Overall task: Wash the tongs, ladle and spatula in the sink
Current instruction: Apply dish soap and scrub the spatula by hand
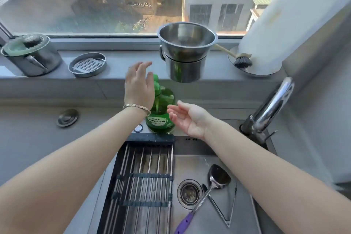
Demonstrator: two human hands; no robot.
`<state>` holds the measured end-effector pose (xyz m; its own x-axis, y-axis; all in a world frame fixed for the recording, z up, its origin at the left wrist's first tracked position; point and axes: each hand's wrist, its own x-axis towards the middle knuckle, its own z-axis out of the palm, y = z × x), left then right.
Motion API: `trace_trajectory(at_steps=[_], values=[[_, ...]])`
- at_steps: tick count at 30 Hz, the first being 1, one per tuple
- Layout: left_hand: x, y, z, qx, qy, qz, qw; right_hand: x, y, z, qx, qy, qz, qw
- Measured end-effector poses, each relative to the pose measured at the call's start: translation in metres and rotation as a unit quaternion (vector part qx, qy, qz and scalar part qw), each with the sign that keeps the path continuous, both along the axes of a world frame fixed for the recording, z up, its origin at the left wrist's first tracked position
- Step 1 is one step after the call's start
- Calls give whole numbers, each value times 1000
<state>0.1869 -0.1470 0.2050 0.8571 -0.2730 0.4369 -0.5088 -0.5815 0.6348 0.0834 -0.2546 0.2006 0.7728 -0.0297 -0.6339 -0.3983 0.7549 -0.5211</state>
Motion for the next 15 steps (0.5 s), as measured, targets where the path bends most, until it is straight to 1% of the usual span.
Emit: trace_trajectory(at_steps=[1, 2, 3, 4, 5, 6, 7, 8, 9, 11, 12, 13, 14, 15], values=[[-20, 1, -10, -24, -52, 6, 998, -17, -4, -7, 6, 13, -6, 1000], [-44, 0, -27, -39, -90, -13, 995, -35, -8, -18, 11, 30, -12, 999], [-70, 0, -47, -37, -109, -51, 992, -54, -13, -30, 15, 49, -19, 998], [-97, -3, -70, -17, -90, -94, 991, -72, -18, -44, 20, 70, -30, 997], [-123, -7, -92, 23, -28, -132, 991, -89, -24, -59, 27, 92, -43, 994], [-149, -12, -113, 84, 75, -155, 982, -106, -29, -75, 37, 113, -57, 991], [-171, -19, -136, 168, 190, -160, 954, -121, -35, -91, 49, 131, -73, 987], [-191, -27, -162, 262, 288, -157, 908, -135, -41, -106, 59, 147, -88, 983], [-208, -33, -190, 332, 357, -153, 860, -148, -46, -121, 61, 161, -101, 980], [-230, -42, -239, 410, 441, -143, 785, -168, -54, -147, 47, 180, -110, 976], [-238, -44, -261, 436, 464, -140, 759, -177, -57, -158, 35, 189, -111, 975], [-244, -46, -278, 453, 472, -134, 745, -184, -59, -169, 25, 195, -111, 974], [-249, -48, -297, 461, 467, -122, 745, -191, -63, -179, 18, 198, -112, 974], [-251, -49, -311, 462, 458, -109, 752, -196, -66, -187, 18, 201, -113, 973]])
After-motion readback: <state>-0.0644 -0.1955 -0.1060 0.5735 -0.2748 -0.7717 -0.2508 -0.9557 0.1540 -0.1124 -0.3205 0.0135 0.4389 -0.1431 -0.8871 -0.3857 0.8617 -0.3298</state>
